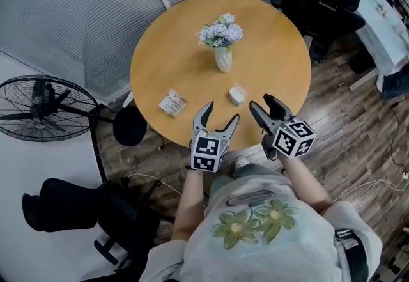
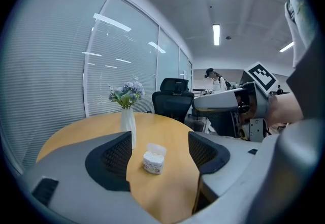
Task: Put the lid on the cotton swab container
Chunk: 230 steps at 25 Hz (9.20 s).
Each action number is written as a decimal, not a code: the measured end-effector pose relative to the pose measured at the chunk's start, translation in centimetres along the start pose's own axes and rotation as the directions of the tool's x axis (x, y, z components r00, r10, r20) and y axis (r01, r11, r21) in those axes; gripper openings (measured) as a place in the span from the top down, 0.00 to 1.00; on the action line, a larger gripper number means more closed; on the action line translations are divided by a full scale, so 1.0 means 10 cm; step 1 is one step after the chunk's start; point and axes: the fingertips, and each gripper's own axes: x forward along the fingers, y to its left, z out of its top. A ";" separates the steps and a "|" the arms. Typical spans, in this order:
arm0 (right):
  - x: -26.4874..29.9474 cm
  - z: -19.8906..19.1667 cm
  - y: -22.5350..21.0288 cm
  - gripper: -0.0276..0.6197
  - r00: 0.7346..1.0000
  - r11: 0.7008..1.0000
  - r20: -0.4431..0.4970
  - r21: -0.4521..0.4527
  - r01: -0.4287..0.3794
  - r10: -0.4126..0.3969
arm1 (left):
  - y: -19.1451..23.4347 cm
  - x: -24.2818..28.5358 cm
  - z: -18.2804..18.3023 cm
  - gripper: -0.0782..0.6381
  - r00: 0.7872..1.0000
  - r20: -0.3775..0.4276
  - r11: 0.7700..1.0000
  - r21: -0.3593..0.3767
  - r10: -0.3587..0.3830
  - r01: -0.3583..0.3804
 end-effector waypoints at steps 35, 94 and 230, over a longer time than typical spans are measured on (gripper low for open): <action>0.77 -0.59 -0.75 0.56 0.986 0.969 -0.158 0.231 0.087 -0.051 | 0.16 1.15 -0.97 0.36 0.961 -0.241 0.988 0.037 -0.134 0.147; 1.27 -1.28 -1.05 0.65 0.931 0.996 -0.364 0.081 0.024 0.007 | 0.21 1.80 -1.64 0.43 0.876 -0.418 0.944 0.107 -0.241 0.311; 0.40 -0.23 -0.09 0.96 0.992 0.943 -0.111 -0.331 0.020 -0.060 | 0.09 0.46 0.08 0.90 1.000 0.009 1.000 0.015 0.024 -0.024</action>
